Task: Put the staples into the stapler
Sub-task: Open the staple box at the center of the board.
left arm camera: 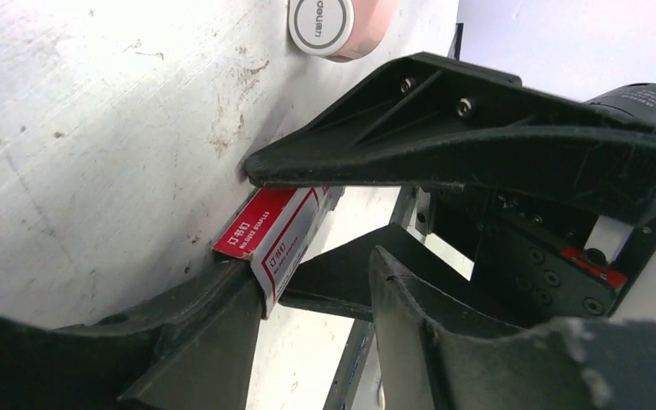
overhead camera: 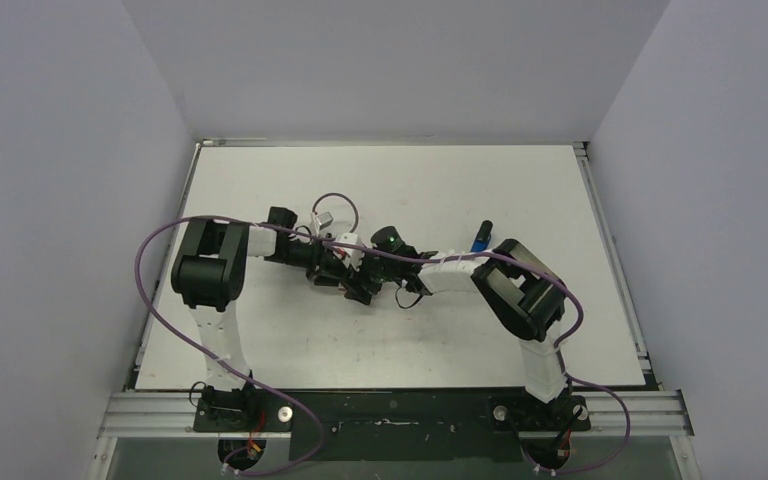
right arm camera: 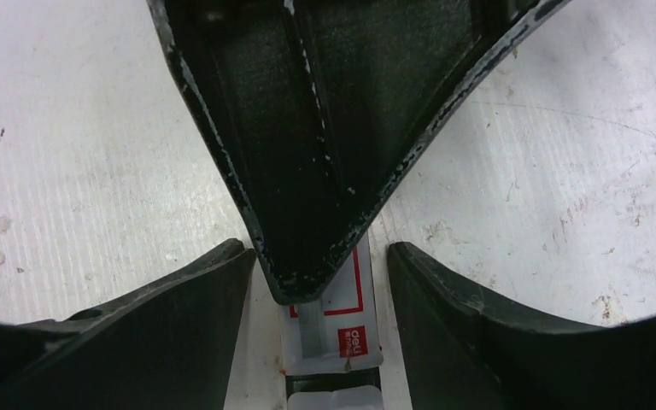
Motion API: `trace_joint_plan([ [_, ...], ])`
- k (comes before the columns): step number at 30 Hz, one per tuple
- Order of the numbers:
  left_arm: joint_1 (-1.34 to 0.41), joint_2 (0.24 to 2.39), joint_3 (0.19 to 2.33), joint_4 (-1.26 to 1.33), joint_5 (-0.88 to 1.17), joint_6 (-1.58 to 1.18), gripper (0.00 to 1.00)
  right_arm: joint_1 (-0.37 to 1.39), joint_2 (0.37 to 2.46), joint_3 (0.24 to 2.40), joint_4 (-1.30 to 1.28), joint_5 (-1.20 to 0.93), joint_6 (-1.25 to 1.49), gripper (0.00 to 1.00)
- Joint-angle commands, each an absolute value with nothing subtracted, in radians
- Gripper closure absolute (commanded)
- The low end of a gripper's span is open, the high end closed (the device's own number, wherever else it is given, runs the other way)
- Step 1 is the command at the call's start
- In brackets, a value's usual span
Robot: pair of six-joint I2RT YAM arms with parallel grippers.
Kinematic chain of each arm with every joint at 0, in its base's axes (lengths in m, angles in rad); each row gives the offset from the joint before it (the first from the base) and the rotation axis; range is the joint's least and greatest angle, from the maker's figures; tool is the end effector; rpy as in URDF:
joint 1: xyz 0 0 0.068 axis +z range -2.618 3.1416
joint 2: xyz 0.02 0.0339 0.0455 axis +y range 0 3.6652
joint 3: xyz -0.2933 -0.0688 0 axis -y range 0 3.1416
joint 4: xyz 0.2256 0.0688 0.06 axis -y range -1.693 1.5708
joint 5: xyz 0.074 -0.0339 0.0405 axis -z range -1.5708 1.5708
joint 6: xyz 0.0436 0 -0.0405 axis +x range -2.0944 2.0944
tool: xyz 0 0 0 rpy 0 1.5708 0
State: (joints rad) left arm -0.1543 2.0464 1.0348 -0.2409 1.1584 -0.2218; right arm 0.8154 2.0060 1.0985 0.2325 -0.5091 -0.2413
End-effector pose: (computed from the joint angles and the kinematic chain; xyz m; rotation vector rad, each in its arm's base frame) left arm 0.3431 -0.0938 0.1280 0.1814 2.5563 -1.7140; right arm 0.2706 0.3184 0.1686 -1.3913 1.8198 0.8764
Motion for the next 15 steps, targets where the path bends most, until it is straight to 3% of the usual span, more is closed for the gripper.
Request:
trace_joint_plan([
  [1,-0.12,2.022,1.059,-0.323,1.116,-0.121,0.51,0.793,1.989,1.11,0.138,-0.519,-0.272,0.35],
  [7,-0.093,1.964,1.066,-0.449,1.061,-0.009,0.42,0.771,1.915,1.111,0.053,-0.538,-0.335,0.26],
  [15,-0.074,1.941,1.07,-0.524,1.01,0.071,0.33,0.759,1.885,1.114,-0.024,-0.569,-0.39,0.27],
])
